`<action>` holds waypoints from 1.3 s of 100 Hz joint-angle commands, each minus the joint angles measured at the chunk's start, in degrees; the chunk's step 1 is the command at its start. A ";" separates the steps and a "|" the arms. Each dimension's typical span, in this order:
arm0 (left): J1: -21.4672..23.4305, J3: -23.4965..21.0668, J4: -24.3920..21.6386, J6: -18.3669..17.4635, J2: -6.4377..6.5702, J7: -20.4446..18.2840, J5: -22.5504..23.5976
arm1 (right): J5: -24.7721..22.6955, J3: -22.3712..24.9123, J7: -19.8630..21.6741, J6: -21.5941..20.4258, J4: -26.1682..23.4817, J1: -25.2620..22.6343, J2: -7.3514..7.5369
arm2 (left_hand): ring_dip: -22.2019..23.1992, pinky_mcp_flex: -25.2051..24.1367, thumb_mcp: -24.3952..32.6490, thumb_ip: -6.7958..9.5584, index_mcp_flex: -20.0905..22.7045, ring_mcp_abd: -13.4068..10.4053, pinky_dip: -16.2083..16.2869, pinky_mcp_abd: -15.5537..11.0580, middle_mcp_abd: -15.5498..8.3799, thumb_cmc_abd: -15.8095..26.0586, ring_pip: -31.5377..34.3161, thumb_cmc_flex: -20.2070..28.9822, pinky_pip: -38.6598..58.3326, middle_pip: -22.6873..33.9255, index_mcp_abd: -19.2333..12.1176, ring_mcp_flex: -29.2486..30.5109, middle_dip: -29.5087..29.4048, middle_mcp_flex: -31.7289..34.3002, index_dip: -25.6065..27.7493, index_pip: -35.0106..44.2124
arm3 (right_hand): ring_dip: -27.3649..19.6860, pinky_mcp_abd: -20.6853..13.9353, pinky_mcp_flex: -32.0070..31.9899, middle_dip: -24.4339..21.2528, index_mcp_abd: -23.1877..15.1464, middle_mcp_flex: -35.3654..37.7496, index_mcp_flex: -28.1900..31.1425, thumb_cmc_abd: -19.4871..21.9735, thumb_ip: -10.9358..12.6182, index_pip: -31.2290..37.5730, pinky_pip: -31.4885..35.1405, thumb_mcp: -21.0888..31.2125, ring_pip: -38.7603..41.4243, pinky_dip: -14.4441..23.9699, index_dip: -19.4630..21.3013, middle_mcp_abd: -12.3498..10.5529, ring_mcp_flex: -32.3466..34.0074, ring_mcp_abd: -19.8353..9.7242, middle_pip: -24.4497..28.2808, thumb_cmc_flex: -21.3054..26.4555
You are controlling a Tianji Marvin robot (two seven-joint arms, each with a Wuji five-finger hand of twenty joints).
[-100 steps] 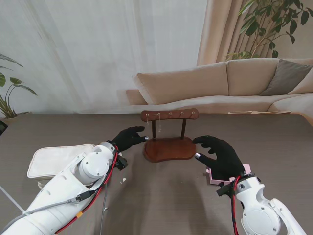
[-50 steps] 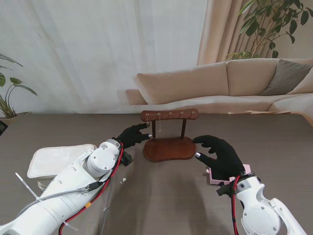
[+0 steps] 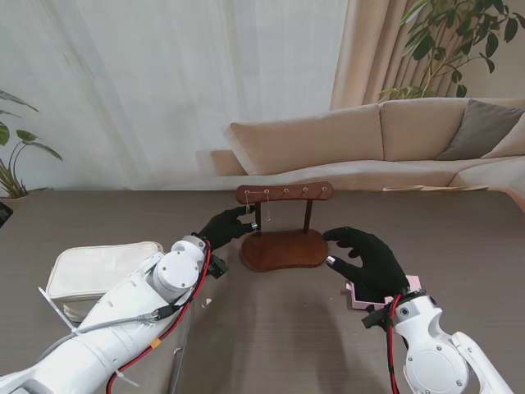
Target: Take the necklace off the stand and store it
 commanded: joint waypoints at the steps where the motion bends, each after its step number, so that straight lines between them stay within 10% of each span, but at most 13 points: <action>1: 0.23 -0.14 -0.52 0.29 -0.63 -0.77 -0.11 | -0.05 -0.30 0.73 -0.12 0.00 -0.14 -0.20 | -0.10 -1.76 1.08 0.18 3.05 0.29 -0.73 -0.46 -0.76 -1.55 -0.52 -0.51 -1.35 -0.34 -3.87 -1.16 0.05 0.92 2.12 2.88 | -0.30 1.15 -13.40 -0.49 -0.14 0.86 0.55 -0.24 0.98 -0.70 -1.28 -0.91 -0.63 0.03 0.38 0.59 -1.25 -0.11 -0.68 -1.13; 91: -0.50 0.48 4.94 -7.17 -3.73 3.44 -5.25 | 0.54 -1.12 1.09 0.24 0.54 0.35 -0.18 | -0.10 -4.26 3.39 -0.50 12.22 -0.12 -0.50 -1.25 -1.41 -2.34 -0.36 5.71 -5.63 0.63 -4.38 -0.70 0.85 2.85 9.85 10.49 | -0.30 1.17 -13.42 -0.48 0.42 0.92 0.30 0.46 1.09 -0.62 -1.43 -0.77 -0.68 0.17 0.31 0.81 -1.24 0.09 -0.68 -1.21; 108: -0.71 0.62 5.73 -8.34 -4.30 4.64 -5.64 | 0.57 -1.19 1.17 0.35 0.59 0.38 -0.16 | 0.14 -3.29 -1.00 -2.81 14.34 -0.13 0.99 -1.11 -1.43 -4.46 0.24 12.19 -4.41 1.63 -3.22 1.57 3.81 5.37 18.01 15.40 | -0.30 1.08 -13.42 -0.50 0.54 0.86 0.23 0.58 1.10 -0.65 -1.45 -0.79 -0.71 0.19 0.27 0.79 -1.31 0.00 -0.72 -1.23; 130: -0.92 0.67 6.43 -9.10 -4.97 6.40 -5.67 | 0.59 -1.39 1.23 0.35 0.73 0.52 -0.15 | 0.41 -2.25 -7.94 -1.40 14.97 0.21 1.00 -0.44 -1.36 -4.73 0.86 17.89 -2.66 2.09 -0.90 3.78 6.32 7.75 22.68 24.30 | -0.30 1.06 -13.40 -0.51 0.52 0.89 0.24 0.64 1.12 -0.66 -1.45 -0.77 -0.72 0.22 0.25 0.83 -1.33 0.04 -0.72 -1.23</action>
